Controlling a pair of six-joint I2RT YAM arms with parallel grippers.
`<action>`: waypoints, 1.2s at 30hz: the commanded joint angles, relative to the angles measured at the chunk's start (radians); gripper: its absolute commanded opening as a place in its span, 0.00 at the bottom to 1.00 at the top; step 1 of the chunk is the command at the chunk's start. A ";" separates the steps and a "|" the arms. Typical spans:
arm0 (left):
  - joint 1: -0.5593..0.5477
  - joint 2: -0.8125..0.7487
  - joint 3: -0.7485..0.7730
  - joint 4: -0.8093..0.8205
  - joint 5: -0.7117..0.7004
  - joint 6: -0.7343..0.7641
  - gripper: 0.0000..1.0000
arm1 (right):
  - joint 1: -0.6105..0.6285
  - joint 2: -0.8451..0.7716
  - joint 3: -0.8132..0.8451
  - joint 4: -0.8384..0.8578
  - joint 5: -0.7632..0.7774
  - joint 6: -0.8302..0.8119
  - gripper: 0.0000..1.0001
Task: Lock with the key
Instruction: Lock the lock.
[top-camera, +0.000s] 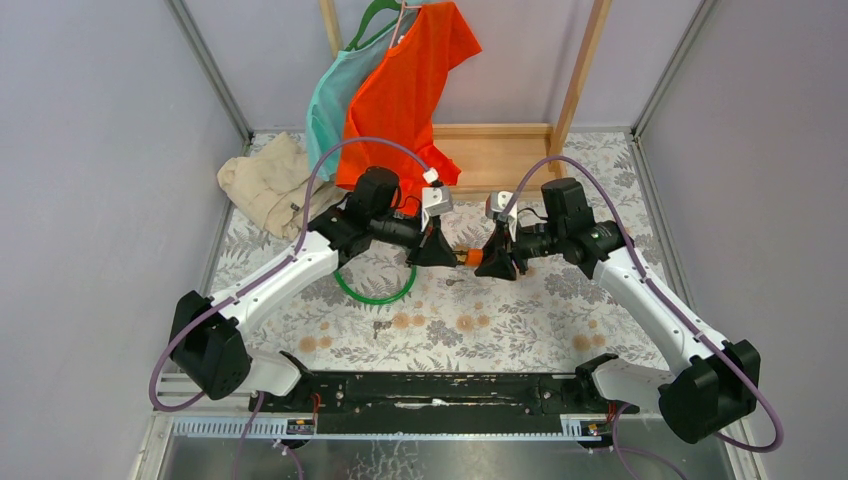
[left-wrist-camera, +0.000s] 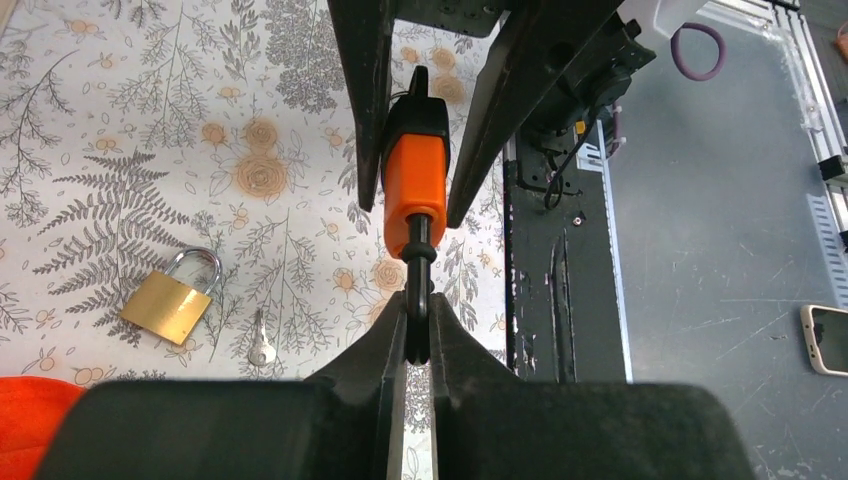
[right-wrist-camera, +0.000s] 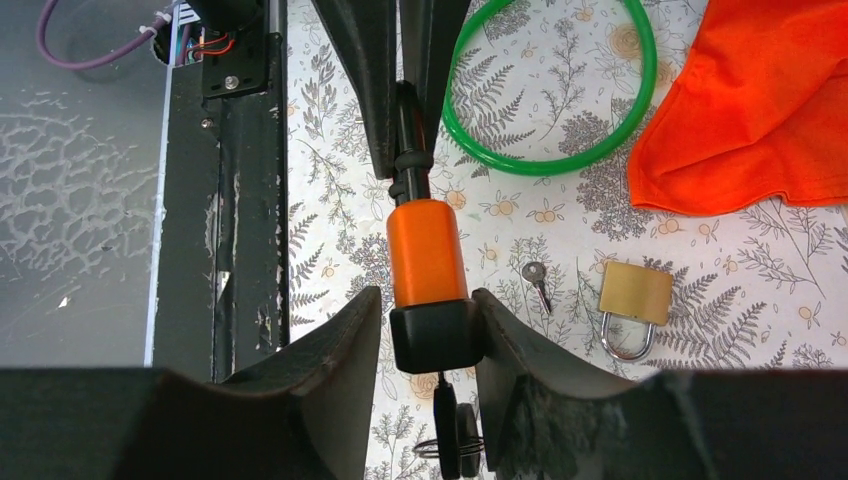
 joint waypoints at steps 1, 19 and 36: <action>0.016 -0.014 0.002 0.135 0.062 -0.064 0.00 | -0.006 -0.018 0.021 0.000 -0.060 -0.016 0.43; 0.016 -0.014 -0.028 0.153 0.064 -0.065 0.00 | -0.048 -0.029 0.025 0.023 -0.123 0.030 0.41; 0.017 -0.005 -0.023 0.177 0.065 -0.077 0.00 | -0.047 -0.007 0.024 0.042 -0.160 0.059 0.18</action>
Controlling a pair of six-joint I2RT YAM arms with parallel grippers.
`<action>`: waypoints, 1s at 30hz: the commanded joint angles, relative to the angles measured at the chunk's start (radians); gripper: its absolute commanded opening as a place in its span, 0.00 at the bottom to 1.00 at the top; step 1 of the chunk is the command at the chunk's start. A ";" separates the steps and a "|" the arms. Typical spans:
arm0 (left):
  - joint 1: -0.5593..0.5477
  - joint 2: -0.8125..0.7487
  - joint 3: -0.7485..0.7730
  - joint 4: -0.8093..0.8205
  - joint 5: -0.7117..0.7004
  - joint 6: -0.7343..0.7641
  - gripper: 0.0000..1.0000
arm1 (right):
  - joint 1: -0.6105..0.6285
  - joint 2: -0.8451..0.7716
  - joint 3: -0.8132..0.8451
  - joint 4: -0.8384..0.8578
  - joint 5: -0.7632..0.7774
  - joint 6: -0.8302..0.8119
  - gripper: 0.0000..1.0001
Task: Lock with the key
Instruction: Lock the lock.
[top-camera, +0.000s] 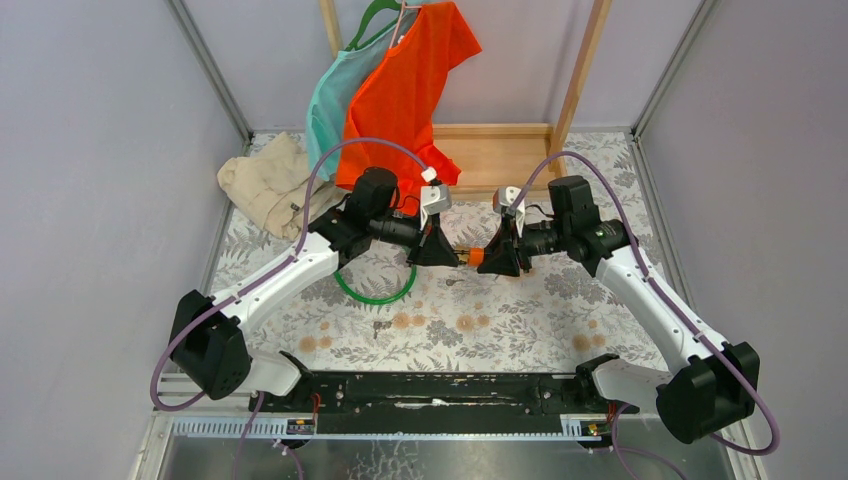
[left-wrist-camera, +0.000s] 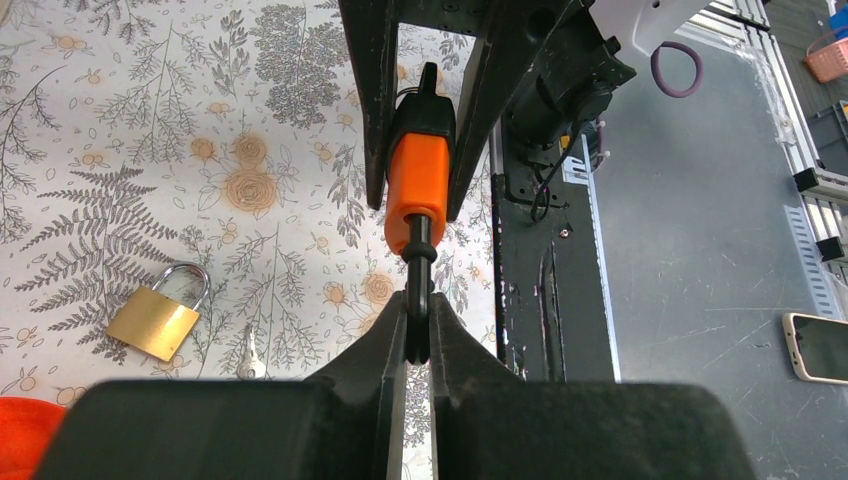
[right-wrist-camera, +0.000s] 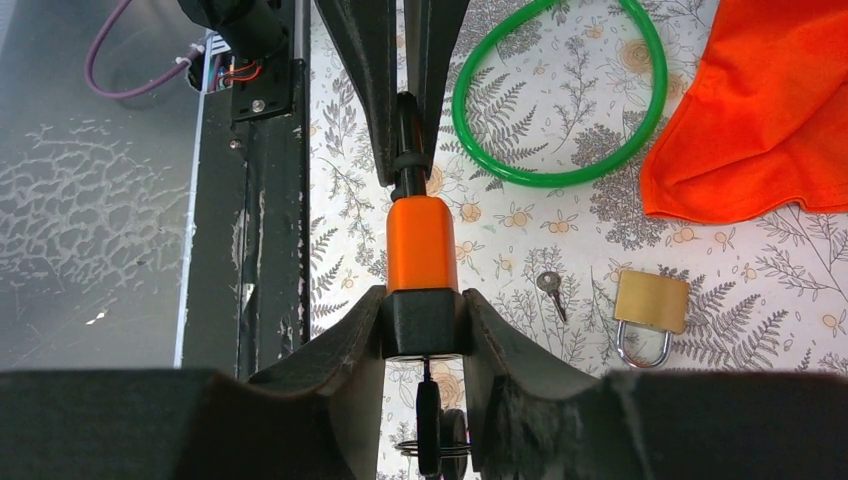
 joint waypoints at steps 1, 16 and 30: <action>0.009 0.000 0.010 0.093 0.025 -0.013 0.00 | -0.005 -0.002 0.026 0.045 -0.087 0.038 0.14; -0.002 0.069 0.069 0.172 0.083 -0.098 0.00 | -0.004 0.007 0.035 0.217 -0.104 0.198 0.00; -0.023 0.097 0.045 0.331 0.085 -0.240 0.00 | -0.002 0.025 0.026 0.324 -0.155 0.287 0.00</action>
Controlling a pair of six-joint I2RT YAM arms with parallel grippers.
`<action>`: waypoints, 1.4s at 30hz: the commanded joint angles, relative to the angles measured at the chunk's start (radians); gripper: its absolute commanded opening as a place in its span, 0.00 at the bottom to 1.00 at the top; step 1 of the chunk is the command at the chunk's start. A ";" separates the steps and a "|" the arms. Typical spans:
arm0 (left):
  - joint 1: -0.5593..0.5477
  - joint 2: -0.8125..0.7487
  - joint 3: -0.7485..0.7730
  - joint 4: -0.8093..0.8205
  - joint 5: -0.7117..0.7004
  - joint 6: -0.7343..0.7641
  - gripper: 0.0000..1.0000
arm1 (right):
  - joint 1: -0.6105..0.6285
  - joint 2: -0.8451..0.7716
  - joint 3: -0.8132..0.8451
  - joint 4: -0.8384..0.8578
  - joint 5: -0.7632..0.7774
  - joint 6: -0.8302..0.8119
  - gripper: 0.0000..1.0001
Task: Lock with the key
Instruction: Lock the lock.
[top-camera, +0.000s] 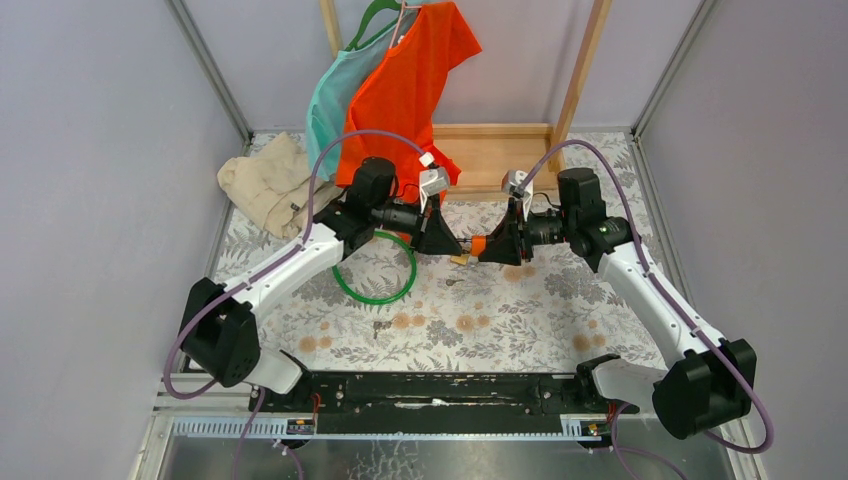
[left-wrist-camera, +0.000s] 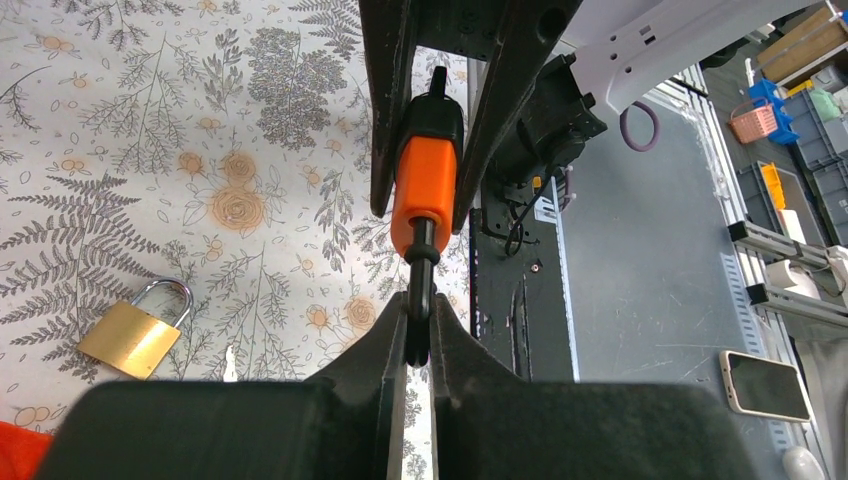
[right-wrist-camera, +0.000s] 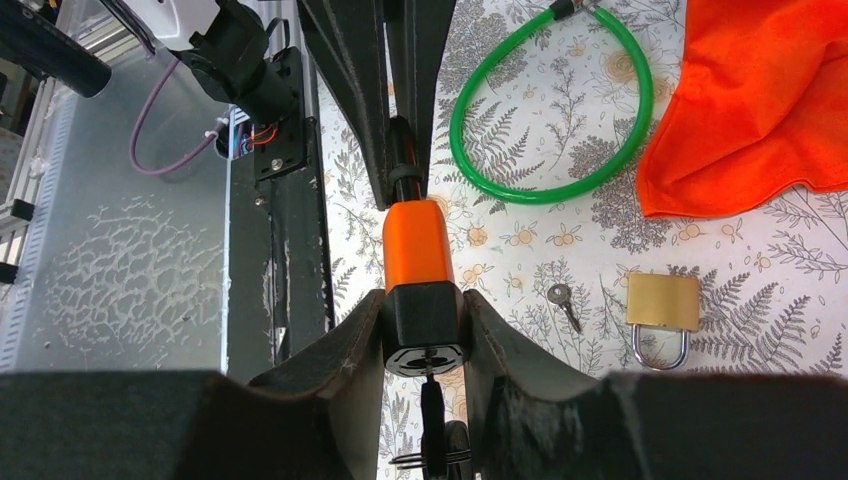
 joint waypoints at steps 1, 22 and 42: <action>-0.057 0.032 0.016 0.217 0.017 -0.071 0.00 | 0.042 0.005 0.025 0.188 -0.105 0.056 0.00; -0.102 0.123 0.072 0.338 -0.012 -0.181 0.00 | 0.057 0.004 -0.004 0.316 -0.131 0.188 0.00; -0.102 0.104 0.123 0.151 -0.029 -0.003 0.00 | 0.056 0.020 -0.013 0.246 -0.083 0.092 0.00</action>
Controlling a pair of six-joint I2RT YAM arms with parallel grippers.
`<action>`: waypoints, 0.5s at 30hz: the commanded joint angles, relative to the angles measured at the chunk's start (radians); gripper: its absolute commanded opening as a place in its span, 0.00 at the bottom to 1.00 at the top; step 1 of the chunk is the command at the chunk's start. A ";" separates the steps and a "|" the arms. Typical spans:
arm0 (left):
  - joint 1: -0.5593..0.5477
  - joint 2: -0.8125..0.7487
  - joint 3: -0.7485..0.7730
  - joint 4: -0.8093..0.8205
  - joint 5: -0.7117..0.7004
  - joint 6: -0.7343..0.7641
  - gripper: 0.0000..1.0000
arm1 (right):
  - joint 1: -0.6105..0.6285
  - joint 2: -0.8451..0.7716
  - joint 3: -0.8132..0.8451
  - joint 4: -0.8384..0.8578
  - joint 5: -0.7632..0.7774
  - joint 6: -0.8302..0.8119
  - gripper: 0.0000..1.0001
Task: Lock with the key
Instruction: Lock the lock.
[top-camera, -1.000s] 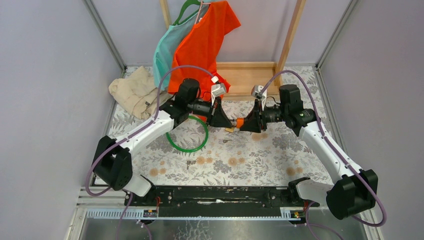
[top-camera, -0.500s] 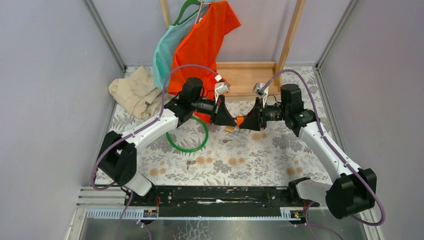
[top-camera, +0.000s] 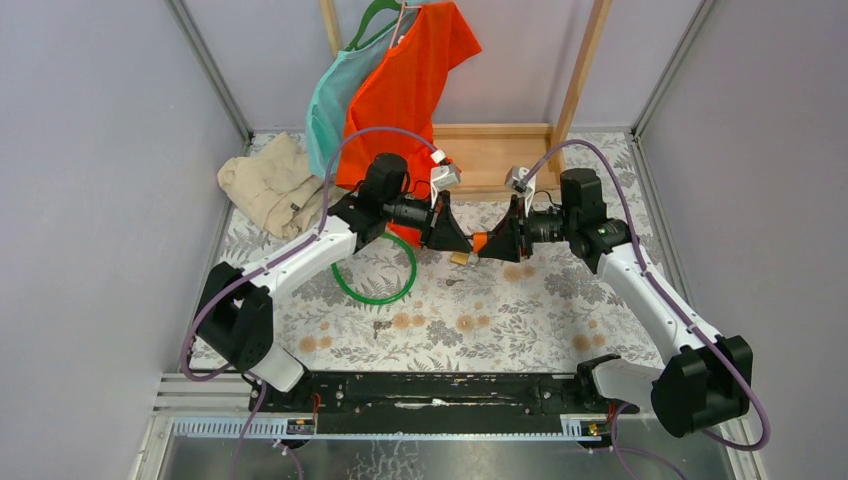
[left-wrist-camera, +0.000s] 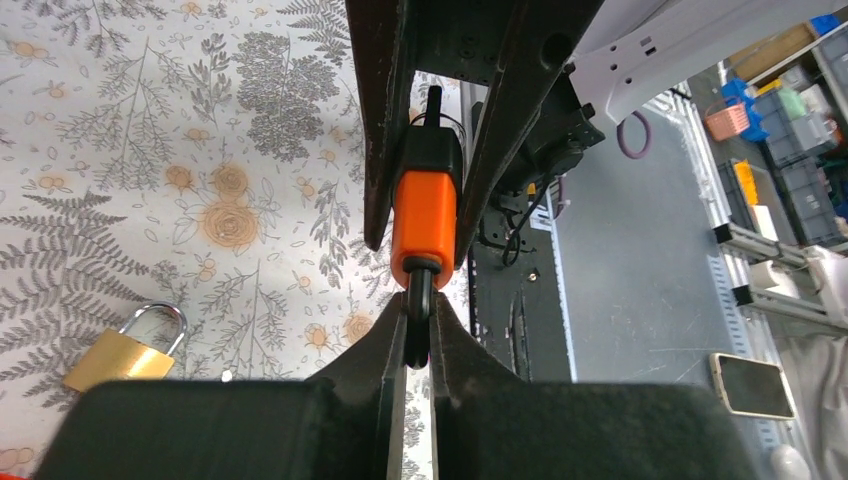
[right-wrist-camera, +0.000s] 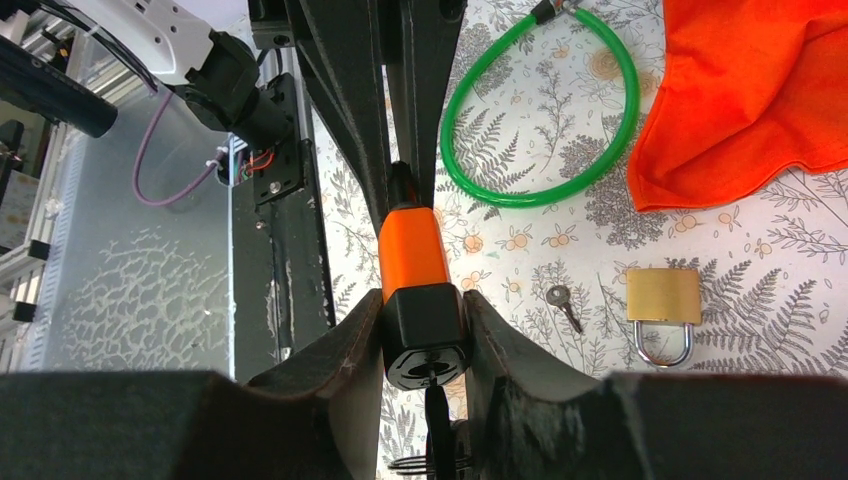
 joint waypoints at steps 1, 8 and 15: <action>-0.089 -0.003 0.082 0.046 -0.050 0.101 0.00 | 0.077 0.011 0.029 0.123 -0.074 -0.056 0.00; -0.071 -0.035 0.067 -0.041 -0.076 0.201 0.00 | 0.076 0.003 0.029 0.066 -0.011 -0.121 0.06; -0.034 -0.067 0.051 -0.141 -0.097 0.335 0.00 | 0.071 -0.025 0.037 -0.034 0.046 -0.225 0.59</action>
